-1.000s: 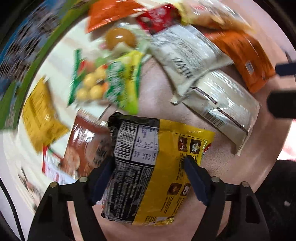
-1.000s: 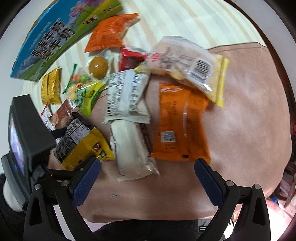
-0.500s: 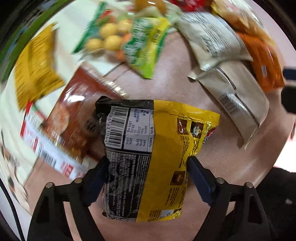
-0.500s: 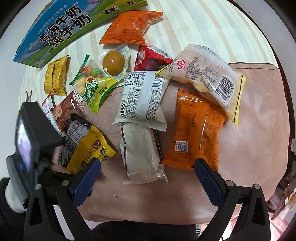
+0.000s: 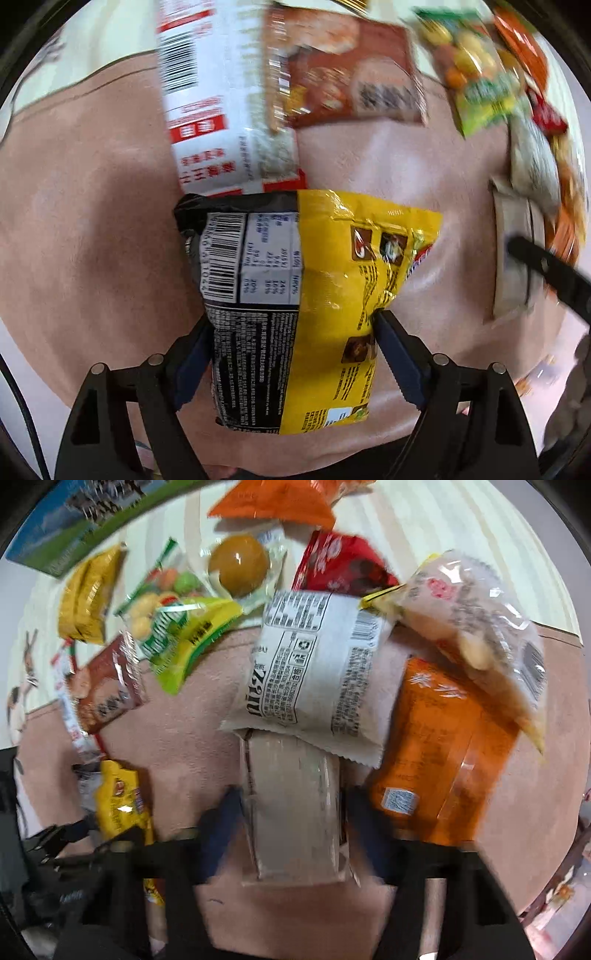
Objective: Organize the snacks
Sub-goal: 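Carry both packs into the cardboard box and open both tools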
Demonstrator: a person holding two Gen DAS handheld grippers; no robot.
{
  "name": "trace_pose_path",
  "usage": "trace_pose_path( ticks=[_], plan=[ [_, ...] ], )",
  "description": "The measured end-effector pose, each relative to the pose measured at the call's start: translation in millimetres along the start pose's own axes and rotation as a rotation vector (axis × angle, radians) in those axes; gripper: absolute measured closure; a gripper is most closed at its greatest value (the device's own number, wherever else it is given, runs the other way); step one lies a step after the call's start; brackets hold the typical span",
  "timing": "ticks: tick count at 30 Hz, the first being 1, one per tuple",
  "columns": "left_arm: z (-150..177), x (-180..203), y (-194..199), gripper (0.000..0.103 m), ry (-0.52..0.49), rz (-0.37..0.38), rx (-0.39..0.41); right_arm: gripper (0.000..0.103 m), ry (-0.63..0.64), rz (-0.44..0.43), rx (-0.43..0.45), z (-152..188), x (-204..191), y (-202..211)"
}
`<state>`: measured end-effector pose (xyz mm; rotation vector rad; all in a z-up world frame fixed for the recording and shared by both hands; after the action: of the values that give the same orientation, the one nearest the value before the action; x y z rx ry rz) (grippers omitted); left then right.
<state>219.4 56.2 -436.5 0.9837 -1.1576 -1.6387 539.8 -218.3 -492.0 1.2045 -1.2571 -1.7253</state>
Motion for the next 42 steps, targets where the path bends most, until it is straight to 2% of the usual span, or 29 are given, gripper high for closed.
trace_pose_path(
  ticks=[3, 8, 10, 12, 13, 16, 19, 22, 24, 28, 32, 35, 42],
  plan=[
    [-4, 10, 4, 0.018, -0.042, 0.009, -0.021, 0.051, 0.030, 0.003, -0.022, 12, -4, 2],
    [-25, 15, -6, 0.017, -0.066, 0.030, -0.054, 0.051, 0.030, -0.059, -0.109, 51, -9, -2],
    [-38, 20, 7, 0.017, -0.067, 0.019, -0.050, 0.049, 0.015, -0.076, -0.113, 59, -8, -5],
    [-50, 15, 11, 0.017, -0.011, 0.027, -0.032, 0.044, -0.023, -0.088, -0.113, 63, -2, -9],
    [-51, 21, 3, 0.018, 0.026, 0.037, -0.019, 0.044, -0.036, -0.095, -0.108, 65, -1, -10],
    [-83, 1, 10, 0.019, 0.161, 0.075, 0.018, 0.044, -0.048, -0.099, -0.098, 69, 2, -9],
    [-104, 0, 13, 0.019, 0.144, 0.128, -0.002, 0.040, -0.053, -0.099, -0.105, 68, 10, -1],
    [-109, 7, 20, 0.019, 0.046, 0.078, 0.006, 0.034, -0.065, -0.105, -0.119, 62, 8, -1],
    [-116, 13, 12, 0.019, 0.013, 0.068, -0.019, 0.031, -0.067, -0.103, -0.121, 64, 2, -7],
    [-142, 15, -8, 0.011, 0.071, 0.083, -0.048, 0.030, -0.046, -0.063, -0.122, 67, -3, -12],
    [-166, 15, -19, 0.012, 0.092, 0.048, -0.040, 0.030, -0.037, -0.029, -0.115, 72, -4, -17],
    [-175, 19, -34, 0.015, 0.100, 0.018, -0.008, 0.038, -0.046, 0.005, -0.093, 77, -4, -18],
    [-201, 18, -24, 0.017, 0.121, 0.003, 0.068, 0.040, -0.023, -0.019, -0.031, 90, -8, -2]
  ],
)
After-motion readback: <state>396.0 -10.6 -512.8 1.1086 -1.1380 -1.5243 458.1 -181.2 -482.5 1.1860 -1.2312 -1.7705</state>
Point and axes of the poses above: each gripper's, at about its wrist camera, not at the fingertips, and y roughly against the way its jaws point, x to its right, z to its underside, the point moved 6 cm from there along -y, roughly the way its jaws point, and after that the axes turned 12 degrees about -z, right-handed, at the moved point
